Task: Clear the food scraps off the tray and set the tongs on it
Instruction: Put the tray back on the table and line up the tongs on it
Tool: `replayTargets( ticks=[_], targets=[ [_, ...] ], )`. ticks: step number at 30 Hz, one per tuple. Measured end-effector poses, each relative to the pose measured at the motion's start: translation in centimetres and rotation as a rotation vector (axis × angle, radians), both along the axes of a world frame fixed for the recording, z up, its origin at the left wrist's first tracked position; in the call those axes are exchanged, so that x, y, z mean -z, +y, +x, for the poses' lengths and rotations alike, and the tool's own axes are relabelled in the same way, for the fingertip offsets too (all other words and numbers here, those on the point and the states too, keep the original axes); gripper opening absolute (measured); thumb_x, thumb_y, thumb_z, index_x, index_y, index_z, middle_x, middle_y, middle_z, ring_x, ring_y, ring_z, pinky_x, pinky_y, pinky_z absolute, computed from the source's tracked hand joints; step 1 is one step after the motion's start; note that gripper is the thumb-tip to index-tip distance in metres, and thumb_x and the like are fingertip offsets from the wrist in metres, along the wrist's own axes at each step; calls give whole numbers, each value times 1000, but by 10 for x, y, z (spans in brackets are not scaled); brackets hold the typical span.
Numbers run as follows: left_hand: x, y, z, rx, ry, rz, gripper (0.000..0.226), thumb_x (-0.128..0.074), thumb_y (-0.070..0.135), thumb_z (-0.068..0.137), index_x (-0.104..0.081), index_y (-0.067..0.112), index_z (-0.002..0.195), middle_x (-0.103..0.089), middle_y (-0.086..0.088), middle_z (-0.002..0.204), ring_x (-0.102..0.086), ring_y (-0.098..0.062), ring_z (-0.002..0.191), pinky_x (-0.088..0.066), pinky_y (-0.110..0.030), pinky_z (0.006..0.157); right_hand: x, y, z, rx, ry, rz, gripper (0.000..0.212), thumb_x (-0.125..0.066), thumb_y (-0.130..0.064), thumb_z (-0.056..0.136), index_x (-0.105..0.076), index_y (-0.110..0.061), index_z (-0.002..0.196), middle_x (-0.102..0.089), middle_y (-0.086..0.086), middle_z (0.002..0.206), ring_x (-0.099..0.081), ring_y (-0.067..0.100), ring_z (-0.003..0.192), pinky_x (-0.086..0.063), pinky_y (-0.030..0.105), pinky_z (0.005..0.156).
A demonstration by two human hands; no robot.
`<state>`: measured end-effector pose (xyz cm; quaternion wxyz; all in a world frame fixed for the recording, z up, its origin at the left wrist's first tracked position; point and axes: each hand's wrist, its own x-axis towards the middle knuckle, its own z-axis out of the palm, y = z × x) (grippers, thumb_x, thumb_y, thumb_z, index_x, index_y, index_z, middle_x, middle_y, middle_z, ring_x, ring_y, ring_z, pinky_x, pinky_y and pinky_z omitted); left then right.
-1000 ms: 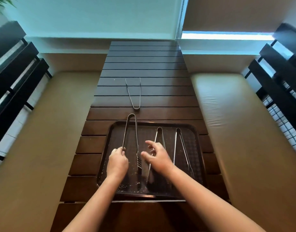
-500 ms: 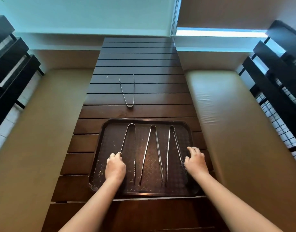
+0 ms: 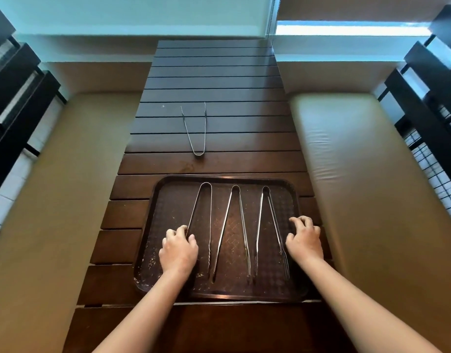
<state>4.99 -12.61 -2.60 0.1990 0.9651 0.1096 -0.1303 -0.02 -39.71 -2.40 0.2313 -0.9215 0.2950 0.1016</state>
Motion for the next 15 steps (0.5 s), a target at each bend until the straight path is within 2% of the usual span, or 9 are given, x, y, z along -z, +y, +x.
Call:
replayTargets(
  ticks=[7,11,15],
  targets=[
    [-15,-19,67,-5,-95,-54,41,-49,33,92,-50,18,130,-45,-12,127,-45,-31,118,-38,-43,94,6,-2,22,38,-66,-11,50,-49,-8,86,-46,-15,135,-30,6,143,-34,30,121,-40,40,94],
    [-23,-40,124,57,-145,-107,41,-51,28,92,-50,16,131,-42,-15,129,-42,-33,121,-36,-42,98,10,-8,39,104,-89,40,59,-50,-9,87,-32,-12,143,-28,10,143,-34,32,122,-38,41,95],
    [-24,-58,182,111,-140,-148,43,-51,25,91,-47,14,133,-37,-16,134,-39,-34,124,-34,-42,102,17,-16,55,168,-96,82,61,-42,-6,90,-22,-9,148,-27,12,147,-37,31,127,-36,38,99]
  ],
)
